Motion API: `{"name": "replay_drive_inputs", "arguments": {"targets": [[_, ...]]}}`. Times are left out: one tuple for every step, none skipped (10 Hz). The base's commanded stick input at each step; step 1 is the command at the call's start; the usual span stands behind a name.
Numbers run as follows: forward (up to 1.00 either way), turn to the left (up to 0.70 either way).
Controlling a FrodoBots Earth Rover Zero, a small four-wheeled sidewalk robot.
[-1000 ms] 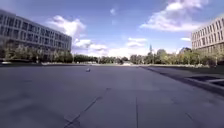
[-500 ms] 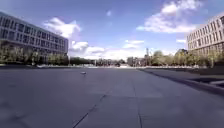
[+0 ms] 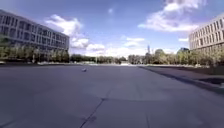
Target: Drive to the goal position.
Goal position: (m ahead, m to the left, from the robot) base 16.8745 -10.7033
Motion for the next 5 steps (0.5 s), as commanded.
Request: {"name": "replay_drive_inputs", "arguments": {"targets": [[0.70, 0.00], [0.70, 0.00], [0.70, 0.00], [0.70, 0.00], [0.70, 0.00]]}}
